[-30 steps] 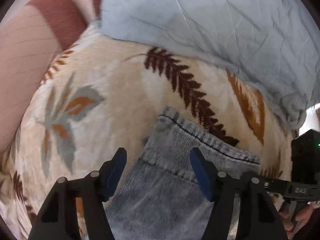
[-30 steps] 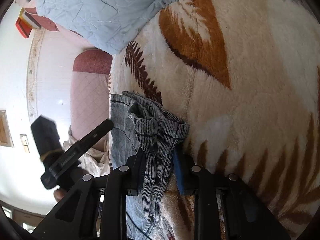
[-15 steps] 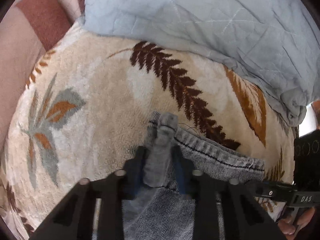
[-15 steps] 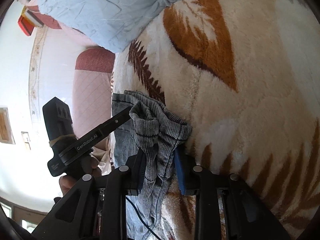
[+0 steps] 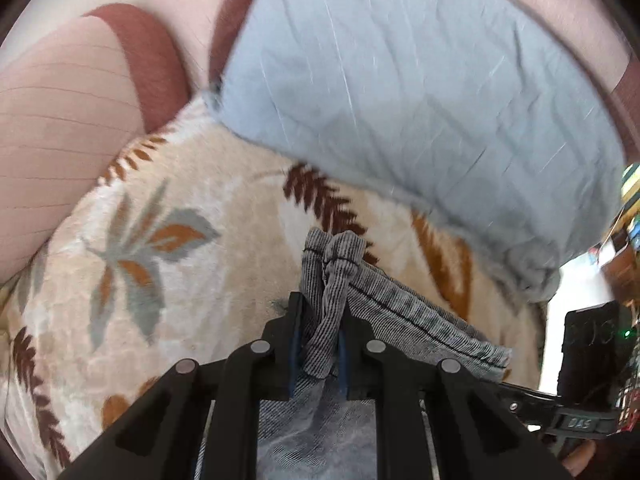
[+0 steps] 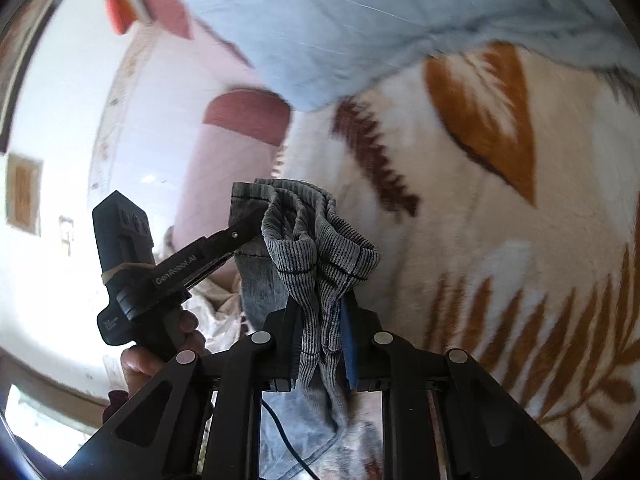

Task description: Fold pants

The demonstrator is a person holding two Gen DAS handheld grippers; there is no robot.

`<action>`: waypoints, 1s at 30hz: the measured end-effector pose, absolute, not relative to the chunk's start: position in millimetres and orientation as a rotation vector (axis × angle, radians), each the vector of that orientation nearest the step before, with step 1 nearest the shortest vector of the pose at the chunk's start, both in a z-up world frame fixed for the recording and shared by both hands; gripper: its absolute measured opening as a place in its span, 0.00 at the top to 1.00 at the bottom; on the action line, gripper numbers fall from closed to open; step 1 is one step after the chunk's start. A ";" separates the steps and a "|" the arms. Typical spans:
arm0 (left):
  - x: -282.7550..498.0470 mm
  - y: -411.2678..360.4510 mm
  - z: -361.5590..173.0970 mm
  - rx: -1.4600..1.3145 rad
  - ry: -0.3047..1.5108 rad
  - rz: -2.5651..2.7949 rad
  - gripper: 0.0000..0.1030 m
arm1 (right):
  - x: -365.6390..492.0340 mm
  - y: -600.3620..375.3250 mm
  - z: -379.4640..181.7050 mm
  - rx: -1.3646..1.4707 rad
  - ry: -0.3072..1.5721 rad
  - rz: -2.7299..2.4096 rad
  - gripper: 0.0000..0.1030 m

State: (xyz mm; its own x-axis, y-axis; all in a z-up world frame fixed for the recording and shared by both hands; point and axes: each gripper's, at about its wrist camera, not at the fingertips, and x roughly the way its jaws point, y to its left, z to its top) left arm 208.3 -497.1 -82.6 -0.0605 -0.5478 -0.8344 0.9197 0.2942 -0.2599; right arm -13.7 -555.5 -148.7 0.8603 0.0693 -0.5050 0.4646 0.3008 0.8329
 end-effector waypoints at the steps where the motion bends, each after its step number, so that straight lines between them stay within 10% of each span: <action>1: 212.8 -490.9 -76.3 0.430 1.046 -1.272 0.84 | -13.1 -552.0 -142.5 1.224 0.498 -0.272 0.85; 11: 238.5 -387.2 -32.6 0.274 0.990 -1.221 0.85 | 11.8 -462.7 -79.9 0.905 0.506 -0.108 0.86; 20: 277.9 -273.7 -96.7 0.153 1.124 -1.000 0.81 | 51.2 -363.6 -97.6 0.693 0.688 -0.001 0.86; 30: 285.6 -150.2 -141.8 -0.048 1.205 -0.758 0.75 | 83.2 -309.9 -144.1 0.812 0.982 0.306 0.67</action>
